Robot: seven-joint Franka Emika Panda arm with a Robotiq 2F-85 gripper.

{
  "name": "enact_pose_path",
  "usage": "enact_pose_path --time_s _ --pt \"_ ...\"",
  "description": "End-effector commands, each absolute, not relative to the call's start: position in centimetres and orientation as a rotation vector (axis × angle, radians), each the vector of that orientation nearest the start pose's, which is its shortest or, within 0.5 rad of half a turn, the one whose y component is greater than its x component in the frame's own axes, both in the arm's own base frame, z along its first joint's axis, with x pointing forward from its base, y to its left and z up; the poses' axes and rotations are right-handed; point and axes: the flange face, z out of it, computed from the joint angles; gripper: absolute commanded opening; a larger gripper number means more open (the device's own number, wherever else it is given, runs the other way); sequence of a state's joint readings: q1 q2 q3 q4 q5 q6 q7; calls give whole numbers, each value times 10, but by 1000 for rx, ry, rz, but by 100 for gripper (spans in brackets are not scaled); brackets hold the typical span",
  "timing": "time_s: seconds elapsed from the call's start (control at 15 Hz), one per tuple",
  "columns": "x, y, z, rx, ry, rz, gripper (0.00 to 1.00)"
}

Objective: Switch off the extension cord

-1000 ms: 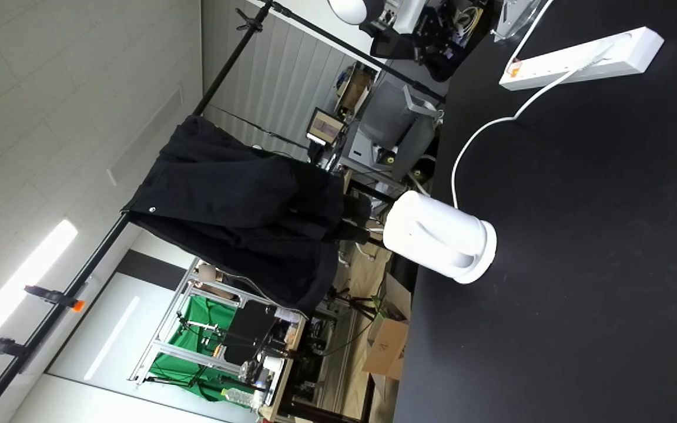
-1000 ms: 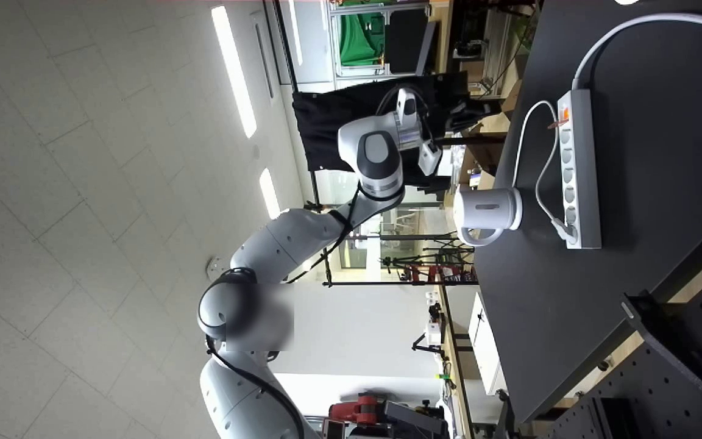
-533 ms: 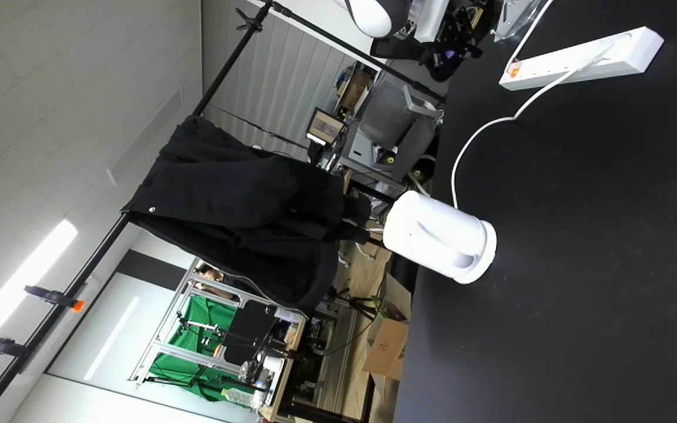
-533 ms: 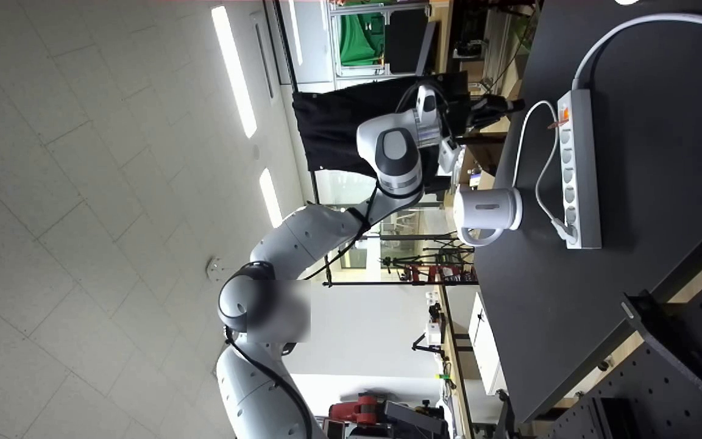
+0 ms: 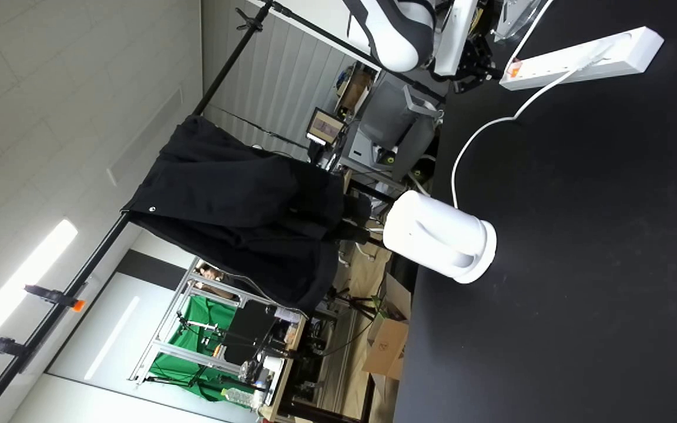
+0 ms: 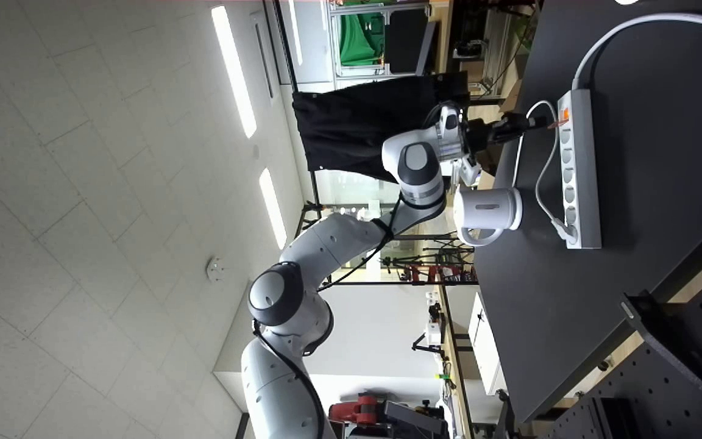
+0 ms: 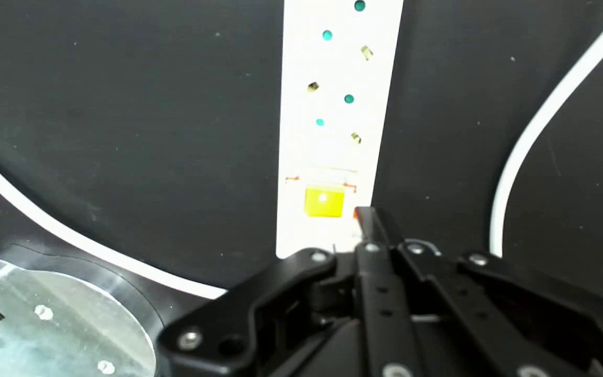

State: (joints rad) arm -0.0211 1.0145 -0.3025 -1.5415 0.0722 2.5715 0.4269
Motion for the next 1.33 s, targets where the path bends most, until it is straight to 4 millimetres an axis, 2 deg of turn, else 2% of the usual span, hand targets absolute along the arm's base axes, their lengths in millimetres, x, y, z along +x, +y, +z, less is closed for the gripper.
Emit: enact_pose_path --time_s 0.0,0.47,1.27 --pt "674 -198 66 -3200 1174 -106 0" --pt "678 -214 61 -3227 1228 -104 0" --pt "674 -222 60 -3220 1303 -8 0"
